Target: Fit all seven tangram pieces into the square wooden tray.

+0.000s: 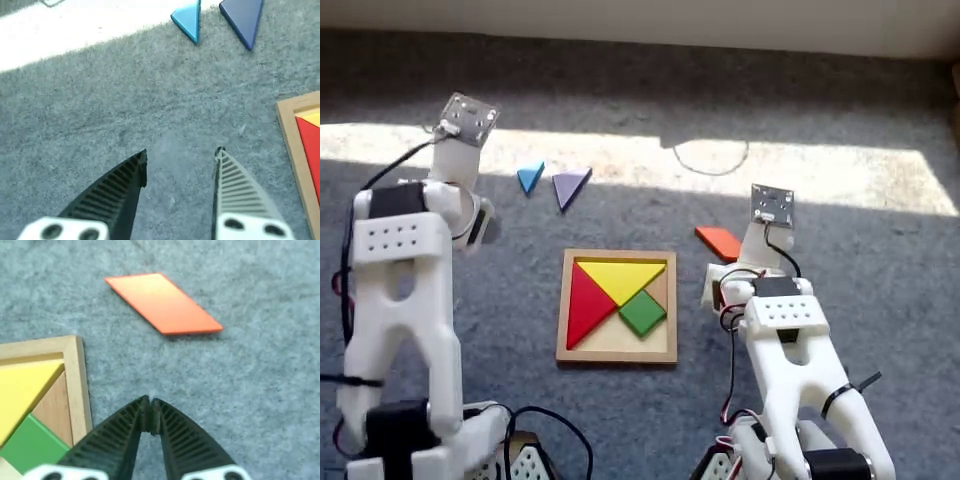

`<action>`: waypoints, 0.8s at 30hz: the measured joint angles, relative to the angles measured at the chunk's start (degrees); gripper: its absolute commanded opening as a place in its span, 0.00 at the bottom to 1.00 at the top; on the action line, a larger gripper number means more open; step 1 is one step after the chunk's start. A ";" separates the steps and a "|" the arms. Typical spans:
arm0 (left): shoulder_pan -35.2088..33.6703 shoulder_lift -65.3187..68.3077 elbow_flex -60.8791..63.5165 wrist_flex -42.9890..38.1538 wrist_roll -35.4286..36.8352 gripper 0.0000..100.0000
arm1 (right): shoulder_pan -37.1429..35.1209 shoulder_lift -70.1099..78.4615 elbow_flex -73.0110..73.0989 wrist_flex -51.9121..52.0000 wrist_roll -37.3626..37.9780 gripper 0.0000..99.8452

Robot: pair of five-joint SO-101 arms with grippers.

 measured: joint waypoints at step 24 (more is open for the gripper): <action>4.92 63.12 -59.87 0.00 -0.35 0.22 | 0.00 0.00 0.00 0.00 0.00 0.01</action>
